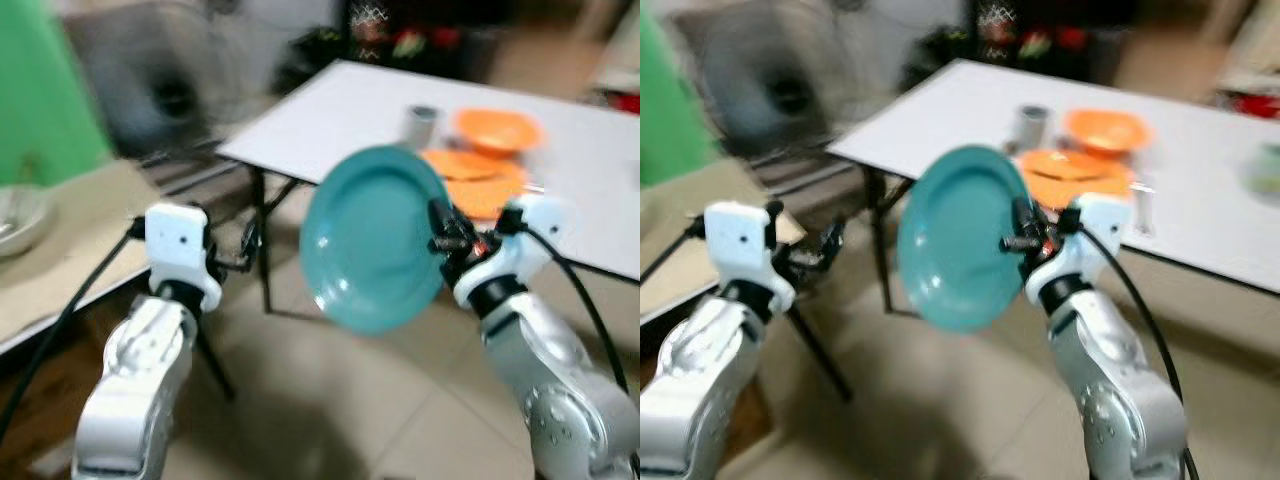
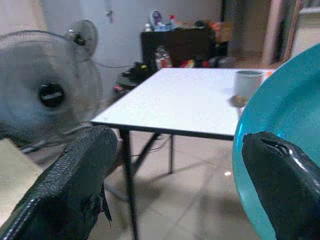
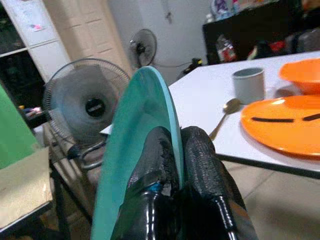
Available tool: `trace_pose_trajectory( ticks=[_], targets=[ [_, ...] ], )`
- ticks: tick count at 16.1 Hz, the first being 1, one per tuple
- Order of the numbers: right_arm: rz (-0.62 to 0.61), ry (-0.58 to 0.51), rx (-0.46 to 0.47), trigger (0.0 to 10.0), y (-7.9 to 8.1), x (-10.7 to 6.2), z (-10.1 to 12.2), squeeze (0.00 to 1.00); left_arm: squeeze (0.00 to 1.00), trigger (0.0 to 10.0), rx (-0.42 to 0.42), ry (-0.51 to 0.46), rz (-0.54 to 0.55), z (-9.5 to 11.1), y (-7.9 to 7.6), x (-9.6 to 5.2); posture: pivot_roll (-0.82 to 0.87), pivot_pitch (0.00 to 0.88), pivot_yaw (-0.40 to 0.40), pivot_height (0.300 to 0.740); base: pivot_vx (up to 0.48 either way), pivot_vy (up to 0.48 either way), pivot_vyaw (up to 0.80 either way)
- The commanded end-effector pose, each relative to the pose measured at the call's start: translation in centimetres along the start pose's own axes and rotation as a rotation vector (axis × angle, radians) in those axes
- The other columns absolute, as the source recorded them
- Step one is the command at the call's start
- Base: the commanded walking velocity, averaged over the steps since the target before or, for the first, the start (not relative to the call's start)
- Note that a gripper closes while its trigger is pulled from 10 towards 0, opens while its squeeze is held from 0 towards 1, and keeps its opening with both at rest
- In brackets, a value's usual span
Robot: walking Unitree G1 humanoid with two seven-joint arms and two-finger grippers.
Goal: Setting the table
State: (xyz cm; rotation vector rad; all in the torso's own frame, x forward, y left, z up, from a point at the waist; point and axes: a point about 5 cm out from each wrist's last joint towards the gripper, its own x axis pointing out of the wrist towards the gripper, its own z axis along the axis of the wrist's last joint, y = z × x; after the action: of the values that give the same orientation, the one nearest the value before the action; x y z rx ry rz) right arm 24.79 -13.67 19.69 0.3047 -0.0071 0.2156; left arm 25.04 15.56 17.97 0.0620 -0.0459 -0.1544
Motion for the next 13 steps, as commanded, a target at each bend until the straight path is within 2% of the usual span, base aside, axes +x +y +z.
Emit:
trace_pose_trajectory(
  ticks=[1,3,4,6,8,10,12,13],
  targets=[
    [-0.001,-0.032,-0.011,10.0,-0.03,-0.01,0.7,0.0,0.0,10.0,-0.017,0.008,-0.004,-0.04,-0.11,0.07,-0.1,0.0,0.028,0.74,0.0,0.48,-0.8],
    [-0.004,-0.031,-0.01,10.0,-0.03,-0.03,0.67,0.0,0.0,10.0,-0.01,0.007,-0.006,-0.02,-0.1,0.07,-0.1,0.0,0.029,0.74,0.0,0.48,-0.8],
    [-0.007,-0.031,-0.009,10.0,-0.01,-0.03,0.66,0.0,0.0,10.0,0.035,-0.001,-0.009,0.05,-0.09,0.14,-0.1,0.0,0.032,0.74,0.0,0.0,-0.8],
    [-0.011,-0.031,-0.007,10.0,-0.03,-0.02,0.66,0.0,0.0,10.0,0.044,0.0,-0.007,0.12,-0.1,0.23,-0.1,0.0,0.033,0.74,0.0,-0.48,-0.8],
    [-0.016,-0.032,-0.004,10.0,-0.04,-0.04,0.65,0.0,0.0,10.0,0.004,0.011,-0.018,-0.01,-0.23,0.28,-0.11,0.0,0.04,0.74,0.0,0.0,-0.8],
    [-0.023,-0.035,-0.002,10.0,-0.09,-0.05,0.7,0.0,0.0,10.0,-0.004,0.02,-0.024,-0.11,-0.26,0.35,-0.11,0.0,0.043,0.74,0.0,0.48,-0.8],
    [-0.026,-0.035,-0.001,10.0,-0.09,-0.05,0.69,0.0,0.0,10.0,0.036,0.031,-0.023,-0.13,-0.21,0.44,-0.11,0.0,0.046,0.74,0.0,0.405,-0.8],
    [-0.027,-0.036,-0.001,10.0,-0.08,-0.07,0.67,0.0,0.0,10.0,0.046,0.016,-0.027,-0.01,-0.22,0.49,-0.11,0.0,0.049,0.74,0.0,0.0,-0.8]
  ],
)
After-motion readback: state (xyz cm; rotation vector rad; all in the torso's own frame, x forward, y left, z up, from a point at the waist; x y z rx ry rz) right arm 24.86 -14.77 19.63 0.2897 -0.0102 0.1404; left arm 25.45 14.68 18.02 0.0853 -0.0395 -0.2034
